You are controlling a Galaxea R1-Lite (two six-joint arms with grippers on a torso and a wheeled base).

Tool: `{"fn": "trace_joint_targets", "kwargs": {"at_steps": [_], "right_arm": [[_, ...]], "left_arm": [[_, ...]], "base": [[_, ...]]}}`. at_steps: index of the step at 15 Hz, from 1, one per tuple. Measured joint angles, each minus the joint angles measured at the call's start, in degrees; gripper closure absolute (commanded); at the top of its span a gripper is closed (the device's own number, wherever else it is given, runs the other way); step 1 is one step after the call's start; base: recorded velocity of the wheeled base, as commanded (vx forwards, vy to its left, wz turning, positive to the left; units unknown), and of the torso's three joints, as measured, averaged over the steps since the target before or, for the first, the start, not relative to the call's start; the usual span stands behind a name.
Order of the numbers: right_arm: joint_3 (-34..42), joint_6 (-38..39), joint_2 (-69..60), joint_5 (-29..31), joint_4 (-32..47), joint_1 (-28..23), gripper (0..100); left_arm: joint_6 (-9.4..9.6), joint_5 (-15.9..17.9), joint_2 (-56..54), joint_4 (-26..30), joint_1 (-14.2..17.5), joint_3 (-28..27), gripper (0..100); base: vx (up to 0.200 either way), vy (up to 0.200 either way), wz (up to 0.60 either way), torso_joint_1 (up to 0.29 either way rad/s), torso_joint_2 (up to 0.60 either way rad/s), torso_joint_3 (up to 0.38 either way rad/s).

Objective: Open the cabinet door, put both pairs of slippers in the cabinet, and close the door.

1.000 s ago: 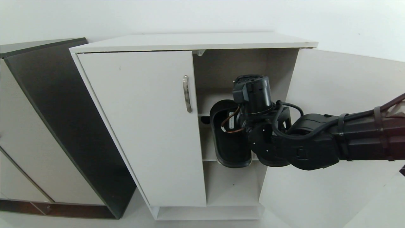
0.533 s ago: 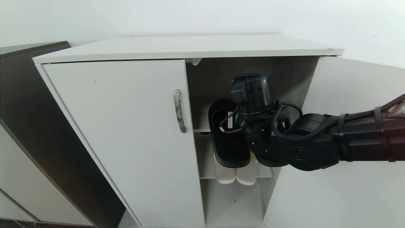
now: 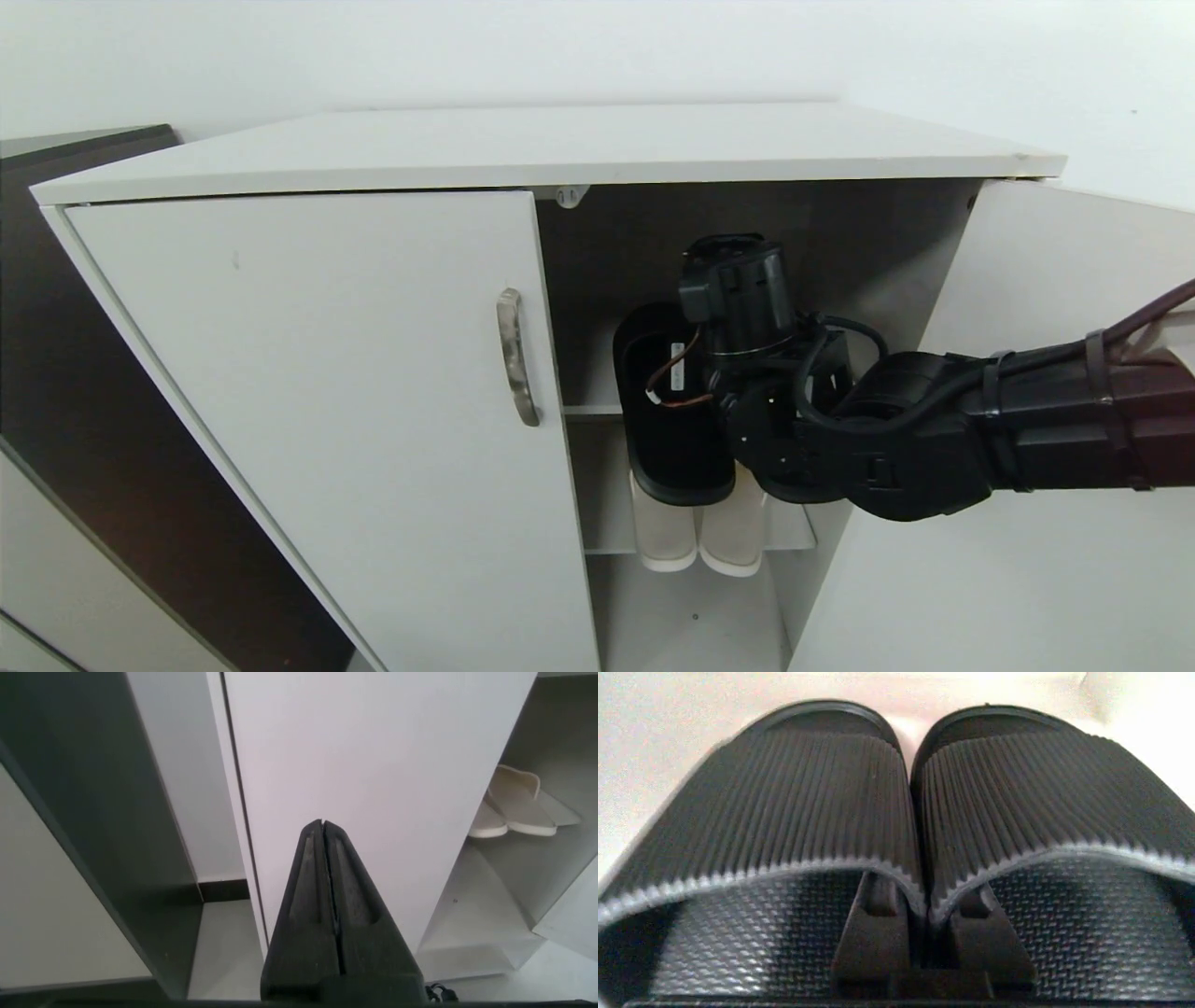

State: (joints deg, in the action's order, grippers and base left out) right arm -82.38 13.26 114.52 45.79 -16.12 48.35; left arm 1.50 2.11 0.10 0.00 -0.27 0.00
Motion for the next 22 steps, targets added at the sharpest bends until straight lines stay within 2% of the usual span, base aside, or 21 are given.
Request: {"fn": "trace_joint_targets", "kwargs": {"at_steps": [7, 14, 22], "right_arm": [[-0.5, -0.2, 1.1, -0.4, -0.3, -0.3, 100], [-8.0, -1.7, 4.8, -0.7, 0.3, -3.6, 100], [-19.6, -2.4, 10.0, -1.2, 7.8, -6.1, 100]], "left_arm": [[0.00, 0.0, 0.0, 0.0, 0.0, 0.0, 100], [-0.02, 0.0, 0.0, 0.0, 0.0, 0.0, 100], [-0.02, 0.0, 0.0, 0.0, 0.0, 0.0, 100]], "base": [[0.000, 0.000, 0.00, 0.000, 0.00, 0.000], [0.000, 0.000, 0.00, 0.000, 0.00, 0.000], [0.000, 0.000, 0.00, 0.000, 0.00, 0.000]]}}
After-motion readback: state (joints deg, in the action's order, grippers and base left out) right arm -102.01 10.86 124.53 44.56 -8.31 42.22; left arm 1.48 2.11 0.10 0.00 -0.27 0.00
